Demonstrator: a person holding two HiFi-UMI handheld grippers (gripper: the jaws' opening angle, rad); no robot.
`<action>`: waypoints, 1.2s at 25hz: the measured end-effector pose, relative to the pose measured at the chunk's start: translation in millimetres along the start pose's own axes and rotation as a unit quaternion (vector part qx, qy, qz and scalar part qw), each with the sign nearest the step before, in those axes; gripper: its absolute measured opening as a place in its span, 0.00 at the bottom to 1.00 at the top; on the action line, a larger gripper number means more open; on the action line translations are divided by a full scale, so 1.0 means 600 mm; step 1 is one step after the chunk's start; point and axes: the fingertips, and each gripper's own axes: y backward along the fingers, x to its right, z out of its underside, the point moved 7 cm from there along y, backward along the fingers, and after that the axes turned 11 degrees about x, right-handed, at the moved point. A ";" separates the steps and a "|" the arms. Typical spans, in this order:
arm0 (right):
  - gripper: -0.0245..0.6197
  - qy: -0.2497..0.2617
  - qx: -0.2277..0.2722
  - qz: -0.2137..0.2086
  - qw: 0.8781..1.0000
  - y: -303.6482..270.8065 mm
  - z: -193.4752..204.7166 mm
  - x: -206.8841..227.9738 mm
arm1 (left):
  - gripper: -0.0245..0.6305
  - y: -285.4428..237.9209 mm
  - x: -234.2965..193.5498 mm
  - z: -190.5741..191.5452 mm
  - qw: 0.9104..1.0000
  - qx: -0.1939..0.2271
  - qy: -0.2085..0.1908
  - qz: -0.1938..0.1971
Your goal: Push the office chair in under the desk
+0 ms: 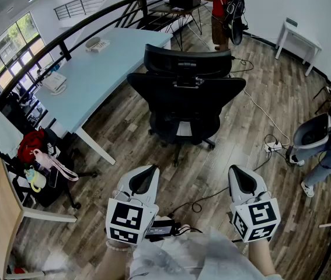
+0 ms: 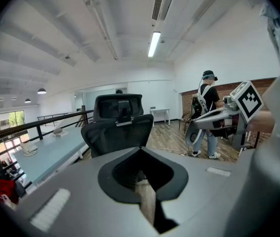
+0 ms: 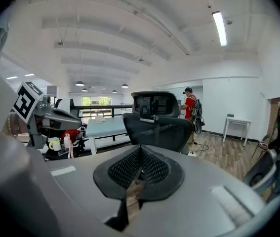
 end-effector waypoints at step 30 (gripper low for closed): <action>0.05 0.007 0.001 -0.008 1.000 -0.008 0.004 -0.002 | 0.04 -0.007 0.003 0.006 1.000 -0.002 0.000 -0.002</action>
